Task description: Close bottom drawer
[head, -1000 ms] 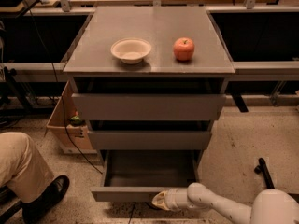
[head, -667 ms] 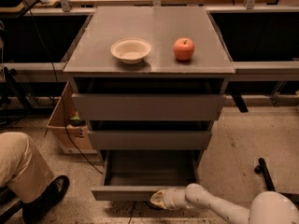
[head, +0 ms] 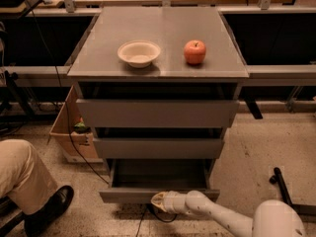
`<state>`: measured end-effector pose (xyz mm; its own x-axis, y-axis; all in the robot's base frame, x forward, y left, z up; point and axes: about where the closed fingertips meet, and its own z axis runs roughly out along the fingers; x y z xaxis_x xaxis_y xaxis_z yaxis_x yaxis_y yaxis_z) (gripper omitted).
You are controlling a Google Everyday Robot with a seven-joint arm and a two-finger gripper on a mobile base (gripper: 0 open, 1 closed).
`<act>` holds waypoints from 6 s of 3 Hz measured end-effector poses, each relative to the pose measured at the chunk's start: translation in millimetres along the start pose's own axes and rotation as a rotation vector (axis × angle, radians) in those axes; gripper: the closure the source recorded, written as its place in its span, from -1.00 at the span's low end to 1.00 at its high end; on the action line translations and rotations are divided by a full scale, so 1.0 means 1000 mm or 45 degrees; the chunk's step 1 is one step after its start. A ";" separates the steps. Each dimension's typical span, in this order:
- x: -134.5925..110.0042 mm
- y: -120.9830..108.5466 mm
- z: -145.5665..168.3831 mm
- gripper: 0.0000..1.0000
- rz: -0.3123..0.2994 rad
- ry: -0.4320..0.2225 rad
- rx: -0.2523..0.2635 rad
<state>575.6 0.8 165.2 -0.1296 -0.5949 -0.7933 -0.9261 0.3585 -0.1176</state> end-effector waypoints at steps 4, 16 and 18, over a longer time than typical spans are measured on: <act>-0.017 -0.016 0.029 1.00 -0.011 -0.054 0.068; -0.022 -0.086 -0.107 1.00 -0.127 0.125 0.309; -0.038 -0.071 -0.124 0.48 -0.180 0.150 0.298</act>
Offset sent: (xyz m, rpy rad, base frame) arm 0.1026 0.0775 0.0061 0.0599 -0.1856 -0.0583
